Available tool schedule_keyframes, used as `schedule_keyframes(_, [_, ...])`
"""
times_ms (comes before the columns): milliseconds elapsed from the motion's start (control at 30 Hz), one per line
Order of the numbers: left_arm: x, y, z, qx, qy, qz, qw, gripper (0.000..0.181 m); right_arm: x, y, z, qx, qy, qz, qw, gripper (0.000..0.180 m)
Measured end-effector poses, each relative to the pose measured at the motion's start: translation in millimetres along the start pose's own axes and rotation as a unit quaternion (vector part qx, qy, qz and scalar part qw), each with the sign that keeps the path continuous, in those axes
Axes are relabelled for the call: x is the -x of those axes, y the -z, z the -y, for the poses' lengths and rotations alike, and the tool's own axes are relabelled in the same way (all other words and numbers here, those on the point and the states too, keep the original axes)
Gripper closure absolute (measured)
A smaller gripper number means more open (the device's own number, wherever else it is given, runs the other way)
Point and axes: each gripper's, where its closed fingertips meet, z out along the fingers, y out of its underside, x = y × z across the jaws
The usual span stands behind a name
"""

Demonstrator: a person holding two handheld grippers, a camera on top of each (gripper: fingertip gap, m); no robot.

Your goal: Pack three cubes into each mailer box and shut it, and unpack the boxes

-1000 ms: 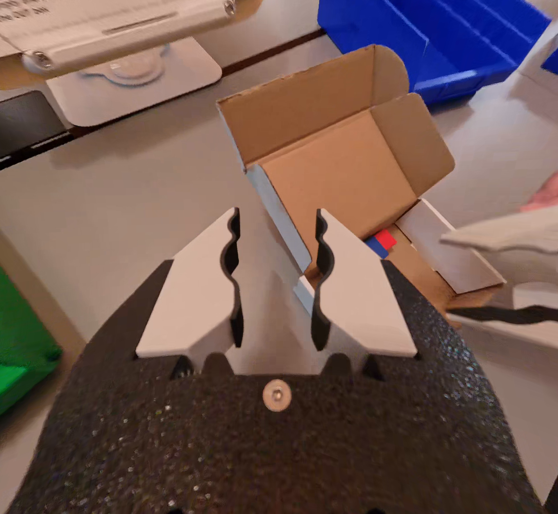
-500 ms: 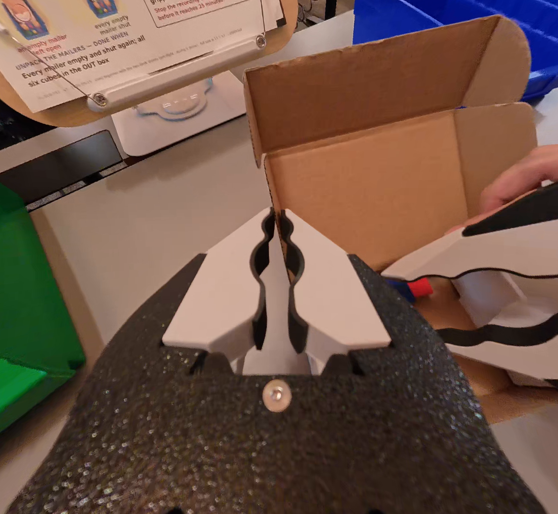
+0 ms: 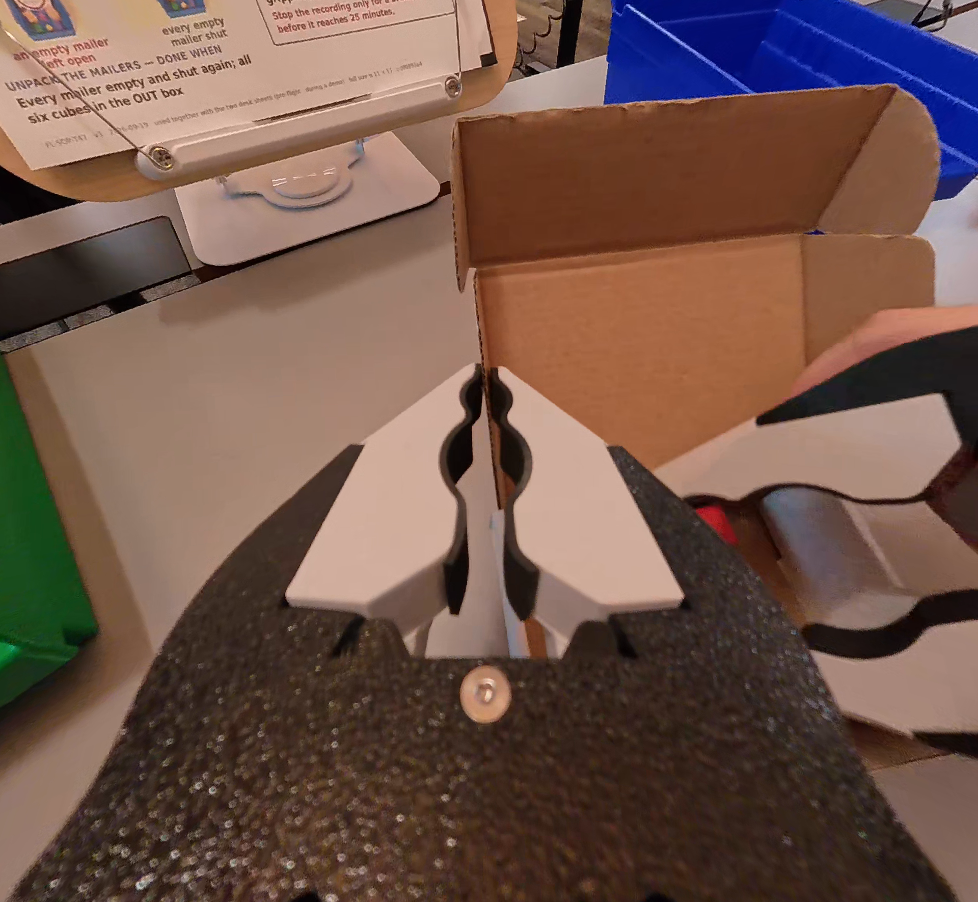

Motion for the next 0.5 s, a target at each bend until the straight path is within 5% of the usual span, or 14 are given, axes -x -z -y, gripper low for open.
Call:
schedule_keyframes(33, [-0.3, -0.2, -0.1, 0.000, 0.003, -0.001, 1.000, 0.181, -2.2, 1.4, 0.3, 0.010, -0.024, -0.015, 1.000, 0.117])
schedule_keyframes(133, [0.2, -1.4, -0.4, 0.001, 0.016, -0.004, 1.000, 0.181, -8.9, 1.4, 7.4, 0.019, -0.154, -0.067, 0.986, 0.102])
schedule_keyframes(200, [0.5, -2.7, -0.5, 0.003, 0.017, -0.003, 1.000, 0.181, 8.2, -3.2, 19.5, 0.004, -0.202, -0.027, 0.979, 0.106])
schedule_keyframes(367, [-0.5, -5.5, -0.8, 0.005, 0.012, -0.006, 1.000, 0.181, 6.6, -17.4, 3.0, 0.067, -0.019, -0.033, 0.997, 0.109])
schedule_keyframes(500, [4.7, -7.8, -3.8, 0.010, 0.010, -0.004, 1.000, 0.180, 21.6, -20.0, -3.2, 0.073, 0.145, 0.063, 0.985, 0.103])
